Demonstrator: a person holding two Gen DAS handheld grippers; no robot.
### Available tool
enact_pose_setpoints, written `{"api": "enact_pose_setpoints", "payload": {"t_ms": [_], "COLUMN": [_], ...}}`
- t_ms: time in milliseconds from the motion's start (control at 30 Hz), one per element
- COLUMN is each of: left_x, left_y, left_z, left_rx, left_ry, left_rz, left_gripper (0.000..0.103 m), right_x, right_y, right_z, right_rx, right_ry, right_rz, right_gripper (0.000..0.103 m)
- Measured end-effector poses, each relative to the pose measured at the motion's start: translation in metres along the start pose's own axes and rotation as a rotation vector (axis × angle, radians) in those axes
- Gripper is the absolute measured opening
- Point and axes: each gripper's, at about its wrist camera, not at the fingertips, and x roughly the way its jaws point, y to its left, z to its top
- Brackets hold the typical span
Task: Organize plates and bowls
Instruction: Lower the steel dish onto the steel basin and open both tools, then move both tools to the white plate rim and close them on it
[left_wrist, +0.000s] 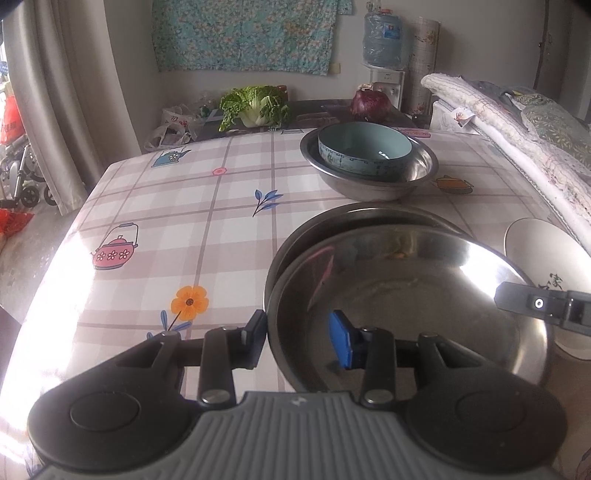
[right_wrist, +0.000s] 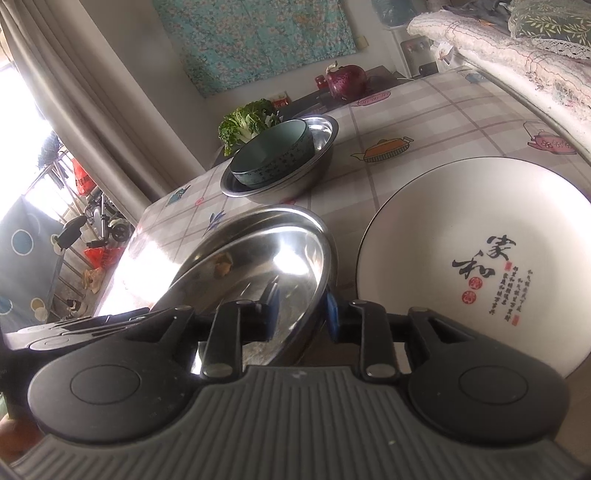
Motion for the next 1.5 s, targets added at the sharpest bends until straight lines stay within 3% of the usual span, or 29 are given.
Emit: {"api": "enact_pose_setpoints", "payload": {"t_ms": [233, 700, 1133, 1333, 1500], "left_x": [-0.014, -0.053, -0.061, -0.050, -0.039], "left_y": [0.004, -0.027, -0.104, -0.136, -0.149], "left_z": [-0.008, -0.020, -0.033, -0.043, -0.048], "left_rx": [-0.014, 0.037, 0.077, 0.049, 0.008], "left_ry": [-0.020, -0.067, -0.065, -0.066, -0.079], "left_rz": [-0.011, -0.080, -0.204, -0.264, -0.266], "left_gripper": [0.051, 0.065, 0.066, 0.065, 0.065], "right_x": [-0.004, -0.047, -0.115, -0.136, -0.136], "right_y": [-0.001, -0.012, -0.088, -0.132, -0.157], "right_z": [-0.004, -0.014, -0.024, -0.023, -0.009], "right_rx": [0.015, 0.047, 0.132, 0.154, 0.130], "right_ry": [0.002, -0.069, -0.167, -0.191, -0.202], "right_rz": [-0.005, 0.025, -0.040, -0.123, -0.164], "right_gripper": [0.040, 0.043, 0.043, 0.043, 0.043]}}
